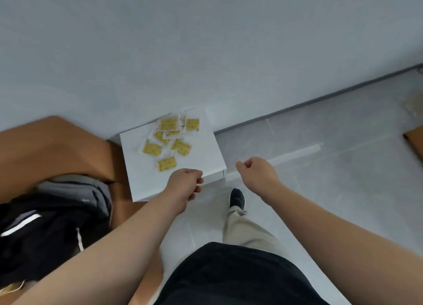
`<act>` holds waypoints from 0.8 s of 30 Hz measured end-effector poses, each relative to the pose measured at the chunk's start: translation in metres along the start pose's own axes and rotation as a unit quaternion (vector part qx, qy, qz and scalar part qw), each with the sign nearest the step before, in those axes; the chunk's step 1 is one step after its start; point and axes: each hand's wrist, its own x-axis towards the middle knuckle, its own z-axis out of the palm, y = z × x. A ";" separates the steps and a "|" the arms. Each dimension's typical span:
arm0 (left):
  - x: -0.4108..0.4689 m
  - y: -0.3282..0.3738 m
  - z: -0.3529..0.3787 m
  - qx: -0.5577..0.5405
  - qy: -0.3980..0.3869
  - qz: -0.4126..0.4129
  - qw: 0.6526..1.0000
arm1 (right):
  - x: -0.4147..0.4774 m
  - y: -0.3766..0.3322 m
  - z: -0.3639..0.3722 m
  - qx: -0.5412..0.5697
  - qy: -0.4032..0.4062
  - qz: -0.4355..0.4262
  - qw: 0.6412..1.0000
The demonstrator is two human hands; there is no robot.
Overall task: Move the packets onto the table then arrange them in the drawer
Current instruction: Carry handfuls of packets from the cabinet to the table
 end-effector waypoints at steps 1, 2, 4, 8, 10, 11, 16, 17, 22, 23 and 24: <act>0.012 0.007 -0.010 -0.009 0.007 -0.012 1.000 | 0.014 -0.013 0.005 -0.010 -0.011 -0.001 1.000; 0.024 0.012 -0.020 -0.015 0.016 -0.021 1.000 | 0.028 -0.025 0.010 -0.023 -0.023 -0.001 0.999; 0.050 0.020 -0.041 -0.010 0.036 -0.026 0.999 | 0.054 -0.049 0.024 -0.056 -0.045 -0.010 0.997; 0.110 0.016 -0.082 0.088 0.080 -0.021 0.993 | 0.102 -0.084 0.064 -0.119 -0.084 -0.003 0.989; 0.145 0.010 -0.101 0.206 0.089 0.002 0.975 | 0.127 -0.094 0.089 -0.144 -0.094 0.006 0.985; 0.163 0.007 -0.109 0.263 0.090 0.018 0.960 | 0.141 -0.097 0.102 -0.159 -0.101 0.013 0.982; 0.263 -0.006 -0.132 0.501 0.081 0.123 0.853 | 0.218 -0.097 0.173 -0.215 -0.079 0.036 0.973; 0.280 -0.011 -0.134 0.529 0.079 0.130 0.835 | 0.231 -0.096 0.187 -0.227 -0.067 0.041 0.971; 0.360 -0.034 -0.140 0.617 0.084 0.186 0.760 | 0.289 -0.100 0.246 -0.308 -0.020 0.039 0.950; 0.371 -0.040 -0.140 0.620 0.079 0.200 0.754 | 0.299 -0.100 0.255 -0.325 -0.020 0.034 0.945; 0.380 -0.044 -0.141 0.620 0.073 0.216 0.750 | 0.307 -0.098 0.262 -0.339 -0.016 0.027 0.940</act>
